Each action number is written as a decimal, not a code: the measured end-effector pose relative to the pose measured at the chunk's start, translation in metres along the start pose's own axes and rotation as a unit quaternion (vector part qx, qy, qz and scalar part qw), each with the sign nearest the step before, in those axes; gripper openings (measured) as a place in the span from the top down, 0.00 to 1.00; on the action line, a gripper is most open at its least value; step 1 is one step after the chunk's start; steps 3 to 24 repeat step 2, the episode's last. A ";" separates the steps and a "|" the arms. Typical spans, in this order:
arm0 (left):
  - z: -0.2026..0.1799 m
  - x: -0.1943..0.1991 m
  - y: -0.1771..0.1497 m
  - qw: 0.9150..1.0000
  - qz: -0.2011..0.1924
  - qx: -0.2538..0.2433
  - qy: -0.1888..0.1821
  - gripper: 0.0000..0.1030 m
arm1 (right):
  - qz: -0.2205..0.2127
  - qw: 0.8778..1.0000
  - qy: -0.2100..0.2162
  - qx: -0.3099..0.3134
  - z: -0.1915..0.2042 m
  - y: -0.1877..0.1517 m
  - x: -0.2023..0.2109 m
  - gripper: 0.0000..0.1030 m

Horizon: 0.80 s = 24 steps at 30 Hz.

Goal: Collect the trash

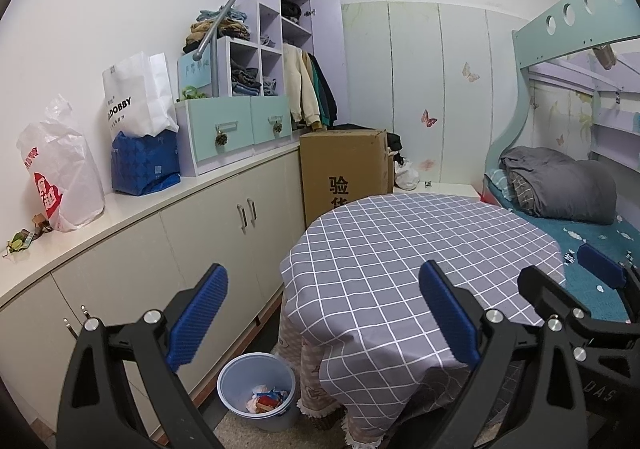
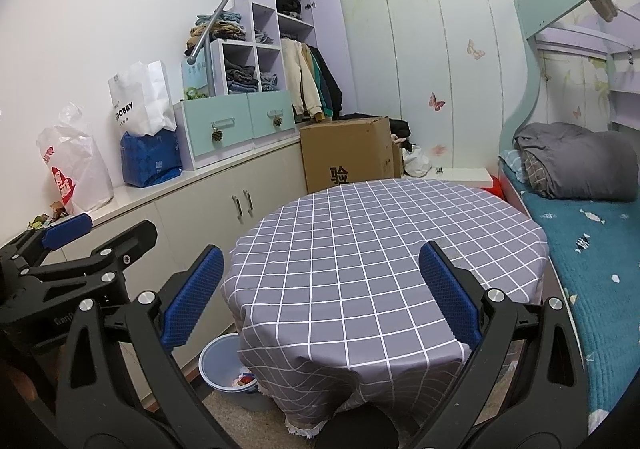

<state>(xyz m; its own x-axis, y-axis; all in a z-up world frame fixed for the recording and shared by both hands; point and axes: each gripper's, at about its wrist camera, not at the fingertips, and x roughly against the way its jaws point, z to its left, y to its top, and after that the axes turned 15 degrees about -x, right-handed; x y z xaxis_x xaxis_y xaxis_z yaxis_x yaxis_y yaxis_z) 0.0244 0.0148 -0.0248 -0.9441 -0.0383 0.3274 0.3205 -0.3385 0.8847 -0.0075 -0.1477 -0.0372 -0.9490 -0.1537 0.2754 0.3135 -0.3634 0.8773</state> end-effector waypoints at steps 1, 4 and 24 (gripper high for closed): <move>0.000 -0.004 -0.001 1.000 0.003 -0.001 0.000 0.08 | 0.002 1.000 -0.001 -0.001 -0.001 0.002 -0.005 0.07; 0.000 -0.008 -0.001 1.000 0.006 -0.002 0.001 0.08 | 0.004 1.000 -0.002 -0.002 -0.002 0.003 -0.010 0.07; 0.000 -0.008 -0.001 1.000 0.006 -0.002 0.001 0.08 | 0.004 1.000 -0.002 -0.002 -0.002 0.003 -0.010 0.07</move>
